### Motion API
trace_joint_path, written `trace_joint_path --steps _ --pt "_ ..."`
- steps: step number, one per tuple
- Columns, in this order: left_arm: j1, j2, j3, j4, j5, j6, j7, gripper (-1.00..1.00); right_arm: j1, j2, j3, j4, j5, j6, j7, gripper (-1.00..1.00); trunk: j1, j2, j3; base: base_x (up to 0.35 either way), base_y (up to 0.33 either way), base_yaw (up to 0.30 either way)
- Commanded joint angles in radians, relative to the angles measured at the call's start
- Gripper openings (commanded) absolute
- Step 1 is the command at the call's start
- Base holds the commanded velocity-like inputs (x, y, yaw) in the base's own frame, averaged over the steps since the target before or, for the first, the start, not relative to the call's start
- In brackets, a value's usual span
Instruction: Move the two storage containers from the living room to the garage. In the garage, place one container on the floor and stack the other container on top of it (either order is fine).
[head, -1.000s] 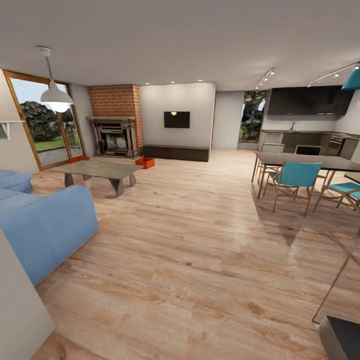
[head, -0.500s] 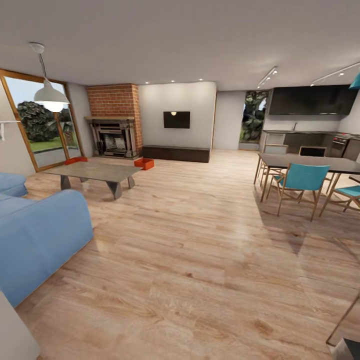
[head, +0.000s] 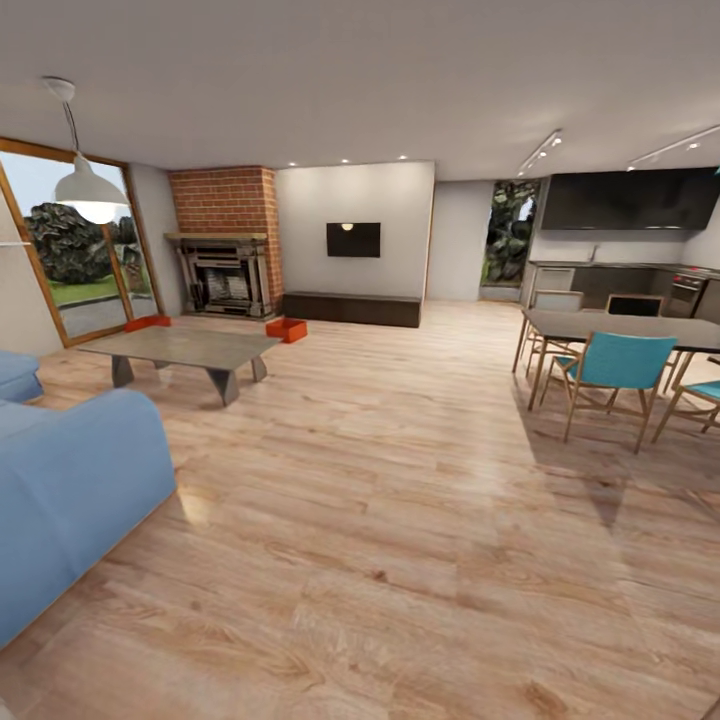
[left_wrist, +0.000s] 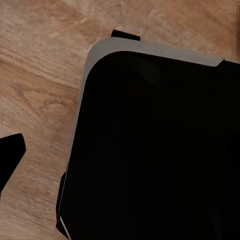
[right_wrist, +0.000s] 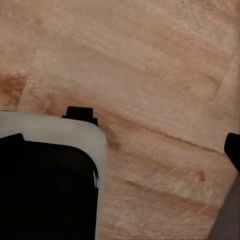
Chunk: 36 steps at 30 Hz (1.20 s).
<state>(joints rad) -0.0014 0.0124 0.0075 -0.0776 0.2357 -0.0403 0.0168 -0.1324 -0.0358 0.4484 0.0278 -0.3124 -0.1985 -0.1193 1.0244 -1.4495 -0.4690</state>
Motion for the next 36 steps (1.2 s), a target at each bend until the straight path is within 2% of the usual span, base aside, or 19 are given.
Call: trace_joint_path --steps 1,36 --pt "0.0 0.0 0.0 0.0 0.004 -0.002 0.002 1.0 -0.001 0.001 0.008 0.003 -0.008 -0.005 0.0 1.0 0.001 0.0 -0.001 0.322 0.0 0.0" --pt "0.0 0.0 0.0 0.0 0.004 -0.003 0.002 1.0 -0.001 0.001 0.009 0.003 -0.008 -0.005 0.0 1.0 0.001 0.0 -0.001 0.322 0.0 0.0"
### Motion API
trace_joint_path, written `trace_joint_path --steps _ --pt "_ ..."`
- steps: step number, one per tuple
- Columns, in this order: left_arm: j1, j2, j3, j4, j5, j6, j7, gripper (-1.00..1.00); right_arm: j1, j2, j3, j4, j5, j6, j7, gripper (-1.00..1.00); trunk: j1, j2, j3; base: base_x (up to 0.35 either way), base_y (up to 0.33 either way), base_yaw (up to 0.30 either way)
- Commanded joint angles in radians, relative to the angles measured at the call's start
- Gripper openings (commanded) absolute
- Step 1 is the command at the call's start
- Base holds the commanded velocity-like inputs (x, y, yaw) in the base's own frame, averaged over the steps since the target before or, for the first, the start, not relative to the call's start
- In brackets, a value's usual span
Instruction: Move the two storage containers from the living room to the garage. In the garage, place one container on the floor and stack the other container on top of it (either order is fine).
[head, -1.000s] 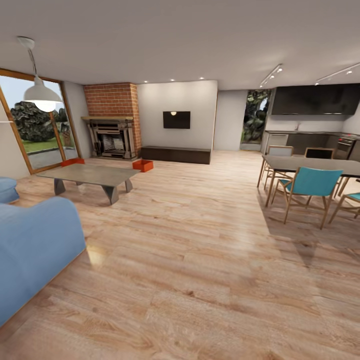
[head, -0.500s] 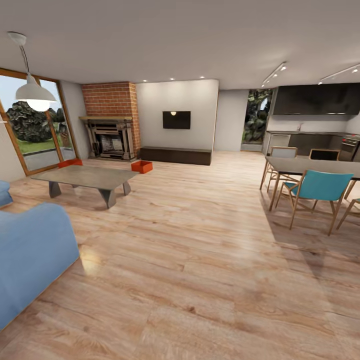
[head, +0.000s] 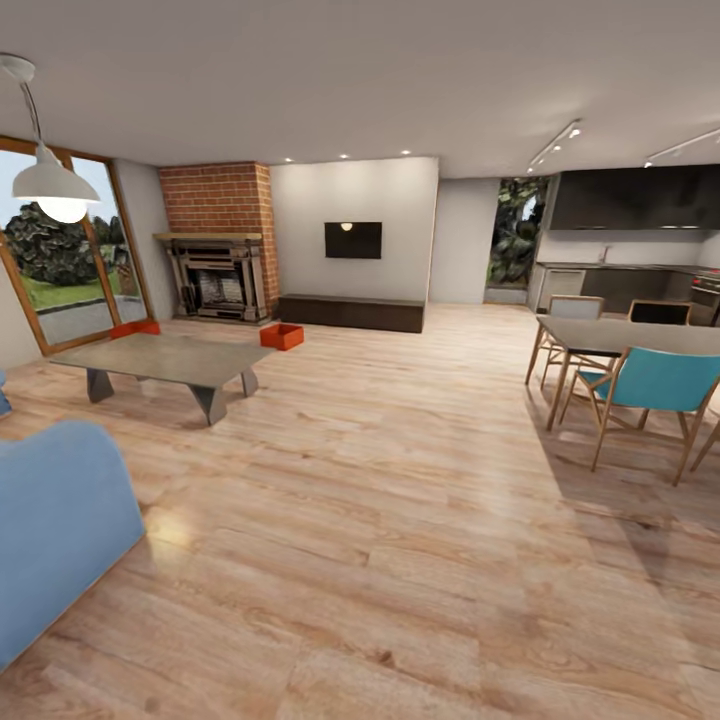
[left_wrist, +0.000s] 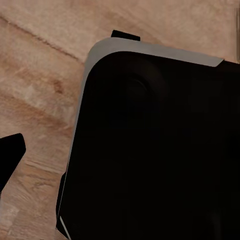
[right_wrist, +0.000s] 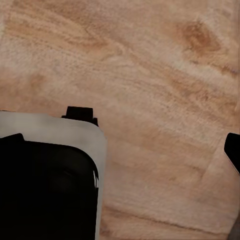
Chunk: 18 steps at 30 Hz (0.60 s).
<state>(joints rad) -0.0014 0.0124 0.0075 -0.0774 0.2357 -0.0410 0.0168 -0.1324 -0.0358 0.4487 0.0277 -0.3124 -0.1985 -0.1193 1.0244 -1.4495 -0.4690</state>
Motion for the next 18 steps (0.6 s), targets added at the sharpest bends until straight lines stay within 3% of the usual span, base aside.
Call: trace_joint_path --steps 1,18 --pt "0.0 0.0 0.0 -0.001 0.004 -0.002 0.002 1.0 -0.001 0.001 0.008 0.003 -0.008 -0.005 0.0 1.0 0.001 0.0 -0.001 0.322 0.0 0.0" --pt "0.0 0.0 0.0 0.0 0.004 -0.002 0.002 1.0 -0.001 0.002 0.003 0.003 -0.012 -0.004 0.0 1.0 0.001 0.0 -0.001 0.322 0.0 0.0"
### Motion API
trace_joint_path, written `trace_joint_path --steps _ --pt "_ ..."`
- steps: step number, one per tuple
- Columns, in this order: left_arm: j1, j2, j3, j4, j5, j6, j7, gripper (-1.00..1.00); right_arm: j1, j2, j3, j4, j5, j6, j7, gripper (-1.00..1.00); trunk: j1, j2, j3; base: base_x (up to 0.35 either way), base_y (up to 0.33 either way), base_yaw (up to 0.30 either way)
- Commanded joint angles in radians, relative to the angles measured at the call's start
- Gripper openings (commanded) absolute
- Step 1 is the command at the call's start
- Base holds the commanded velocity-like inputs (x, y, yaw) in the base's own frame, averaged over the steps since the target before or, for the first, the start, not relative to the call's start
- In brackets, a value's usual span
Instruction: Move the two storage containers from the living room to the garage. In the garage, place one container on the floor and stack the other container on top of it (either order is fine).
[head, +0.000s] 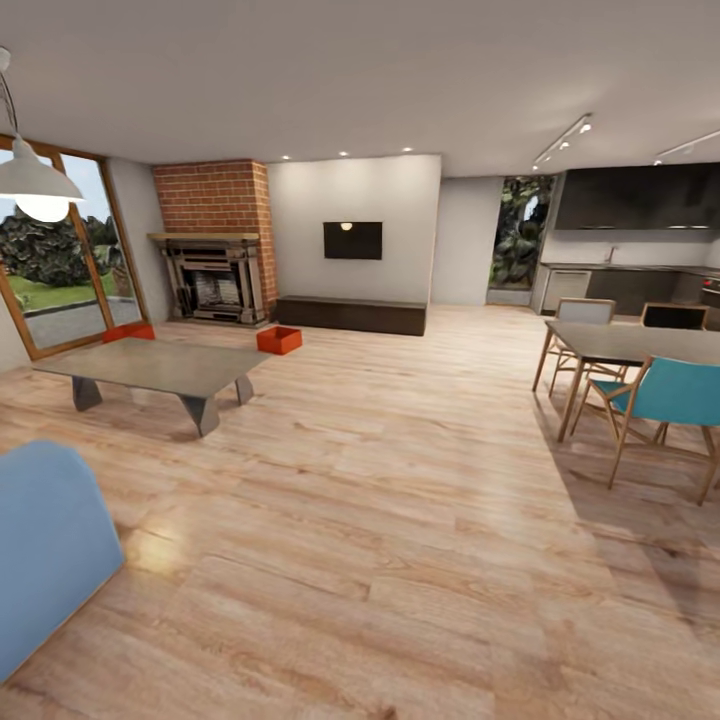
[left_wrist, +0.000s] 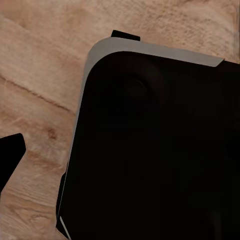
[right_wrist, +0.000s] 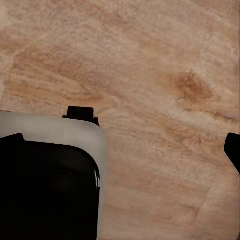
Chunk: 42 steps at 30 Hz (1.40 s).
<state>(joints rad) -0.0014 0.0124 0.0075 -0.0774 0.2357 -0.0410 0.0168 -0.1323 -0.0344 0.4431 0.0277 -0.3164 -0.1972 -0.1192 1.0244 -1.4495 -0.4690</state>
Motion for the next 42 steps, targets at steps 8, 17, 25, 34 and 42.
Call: trace_joint_path --steps 8,17,25,34,42 --pt "0.0 0.0 0.0 -0.001 0.004 -0.002 0.002 1.0 -0.001 0.0 0.008 0.003 -0.006 -0.005 0.0 1.0 0.001 0.0 -0.001 0.322 0.0 0.0" --pt "0.0 0.0 0.0 0.0 0.004 -0.002 0.002 1.0 -0.001 -0.001 0.008 0.003 -0.006 -0.005 0.0 1.0 0.001 0.0 -0.001 0.322 0.0 0.0" --pt "0.0 0.0 0.0 -0.001 0.004 -0.002 0.002 1.0 -0.001 0.0 0.008 0.003 -0.006 -0.005 0.0 1.0 0.001 0.0 -0.001 0.322 0.0 0.0" --pt "0.0 0.0 0.0 -0.001 0.004 -0.003 0.002 1.0 -0.001 -0.001 0.008 0.003 -0.006 -0.005 0.0 1.0 0.001 0.0 -0.001 0.322 0.0 0.0" --pt "0.0 0.0 0.0 -0.001 0.004 -0.003 0.002 1.0 -0.001 -0.001 0.008 0.003 -0.006 -0.005 0.0 1.0 0.001 0.0 -0.001 0.322 0.0 0.0"
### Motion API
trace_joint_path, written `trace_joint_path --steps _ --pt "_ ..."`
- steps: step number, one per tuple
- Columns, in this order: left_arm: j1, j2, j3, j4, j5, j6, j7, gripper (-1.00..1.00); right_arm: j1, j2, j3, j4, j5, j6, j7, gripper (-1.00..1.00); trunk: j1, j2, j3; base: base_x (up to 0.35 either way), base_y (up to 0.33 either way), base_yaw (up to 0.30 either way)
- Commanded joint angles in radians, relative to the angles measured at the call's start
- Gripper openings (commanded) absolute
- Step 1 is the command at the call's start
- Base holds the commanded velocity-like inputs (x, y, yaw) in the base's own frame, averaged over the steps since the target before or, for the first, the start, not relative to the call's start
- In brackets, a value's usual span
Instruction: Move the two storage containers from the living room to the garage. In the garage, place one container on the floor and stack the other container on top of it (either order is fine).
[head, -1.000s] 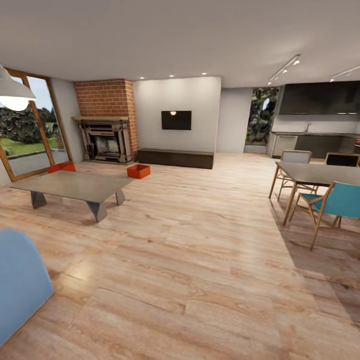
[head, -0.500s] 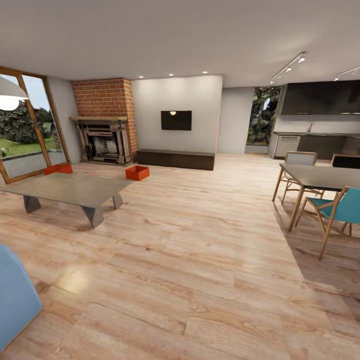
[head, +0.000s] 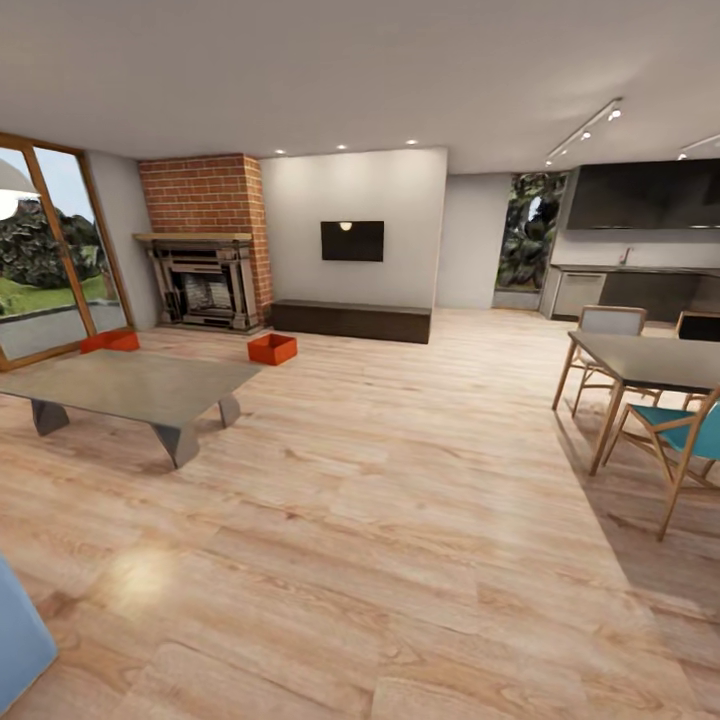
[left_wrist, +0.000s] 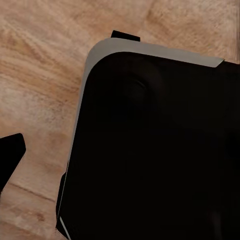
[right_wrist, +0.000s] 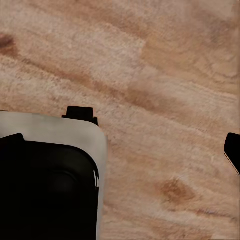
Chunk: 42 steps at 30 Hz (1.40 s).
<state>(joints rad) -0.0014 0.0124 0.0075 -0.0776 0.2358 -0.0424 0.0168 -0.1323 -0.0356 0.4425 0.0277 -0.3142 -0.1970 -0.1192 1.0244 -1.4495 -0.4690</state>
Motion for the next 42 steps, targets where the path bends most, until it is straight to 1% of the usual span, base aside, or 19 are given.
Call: trace_joint_path --steps 1,42 --pt "0.0 0.0 0.0 -0.001 0.004 -0.002 0.002 1.0 -0.001 0.0 0.008 0.003 -0.008 -0.005 0.0 1.0 0.001 0.0 -0.001 0.322 0.0 0.0" --pt "0.0 0.0 0.0 0.0 0.004 -0.001 0.002 1.0 -0.001 0.001 0.008 0.003 -0.008 -0.005 0.0 1.0 0.001 0.0 -0.001 0.322 0.0 0.0"
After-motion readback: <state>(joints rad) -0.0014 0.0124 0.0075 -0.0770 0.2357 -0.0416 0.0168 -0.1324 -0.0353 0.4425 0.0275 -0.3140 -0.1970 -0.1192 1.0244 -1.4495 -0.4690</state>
